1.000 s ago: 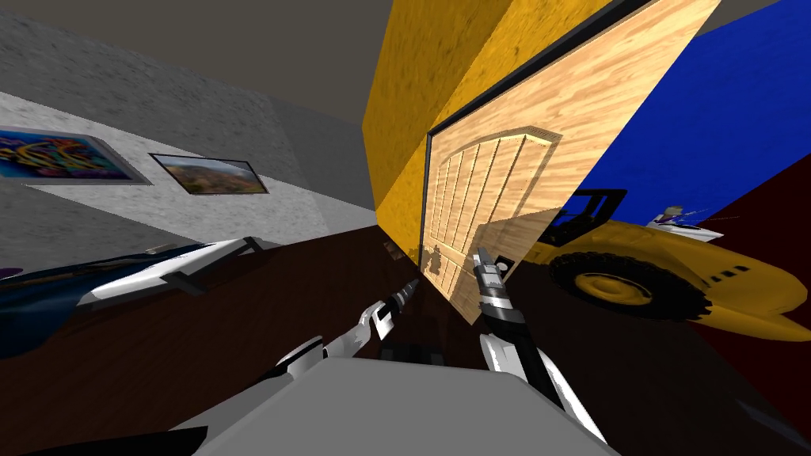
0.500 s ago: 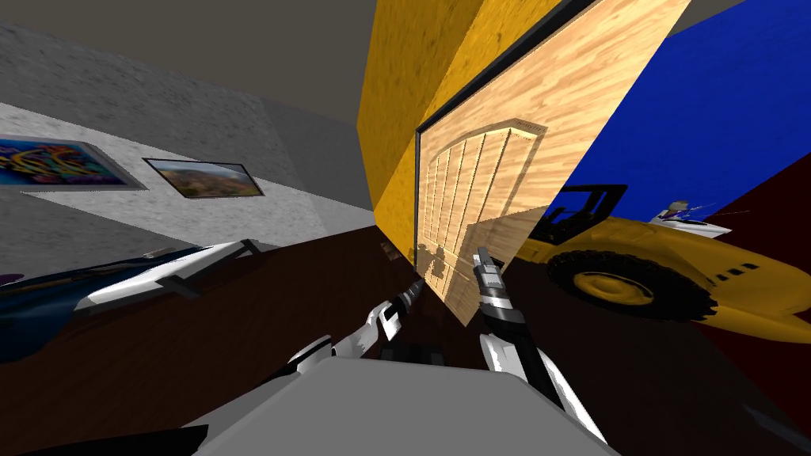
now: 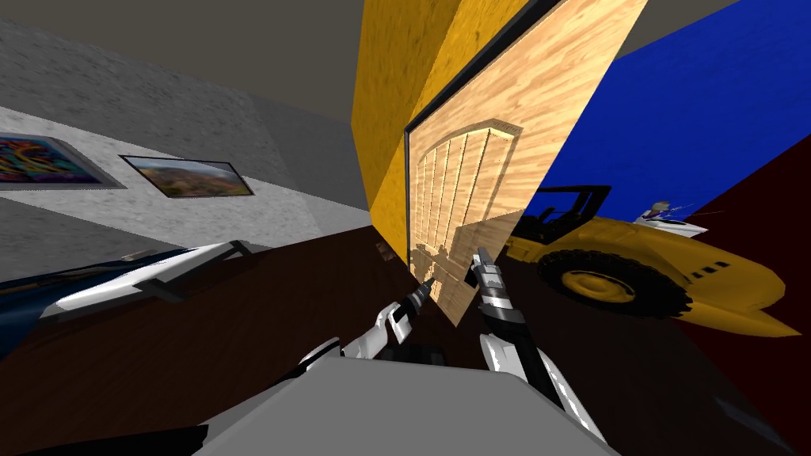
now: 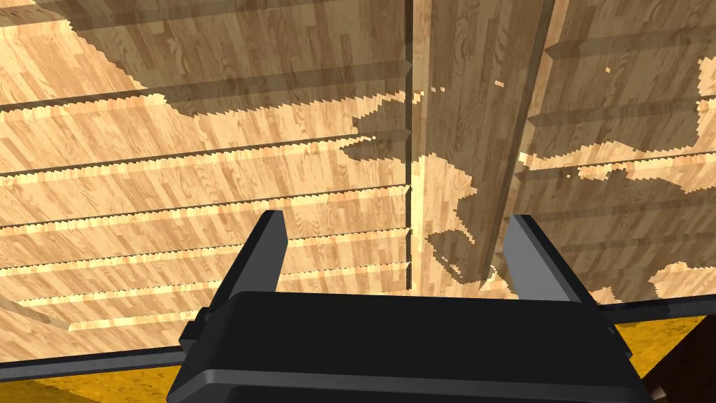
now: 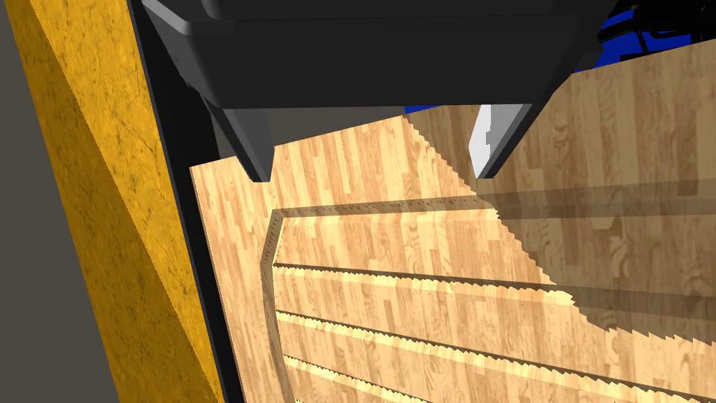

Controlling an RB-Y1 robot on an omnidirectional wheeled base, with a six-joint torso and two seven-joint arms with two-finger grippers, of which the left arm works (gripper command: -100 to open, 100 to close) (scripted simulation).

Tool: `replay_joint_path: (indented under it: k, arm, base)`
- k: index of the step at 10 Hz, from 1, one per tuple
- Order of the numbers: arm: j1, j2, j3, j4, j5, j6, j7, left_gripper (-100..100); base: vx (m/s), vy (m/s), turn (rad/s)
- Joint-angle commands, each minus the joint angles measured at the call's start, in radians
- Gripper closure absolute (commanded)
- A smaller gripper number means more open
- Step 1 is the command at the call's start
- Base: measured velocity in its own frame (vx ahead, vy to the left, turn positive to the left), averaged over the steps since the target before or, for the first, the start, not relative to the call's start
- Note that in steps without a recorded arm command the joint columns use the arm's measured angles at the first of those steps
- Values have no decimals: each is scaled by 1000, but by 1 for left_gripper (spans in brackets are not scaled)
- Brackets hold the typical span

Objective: Pull the door open

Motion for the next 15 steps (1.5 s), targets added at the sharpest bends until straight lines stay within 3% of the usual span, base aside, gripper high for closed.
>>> replay_joint_path:
  k: [1,6,7,8,15]
  arm:
    - [1,-34,-2,-3,0,-3,-4,-100]
    - [-2,-126,-11,-8,1,-4,-5,-100]
    - [-2,-112,-10,-13,2,0,-4,-100]
    - [-4,-85,-12,-12,3,-1,-4,-100]
    - [-9,61,-2,11,8,7,-4,-100]
  base:
    - [10,-171,-42]
    - [54,-172,-57]
    - [20,-66,-6]
    - [-3,39,58]
    - [-32,116,87]
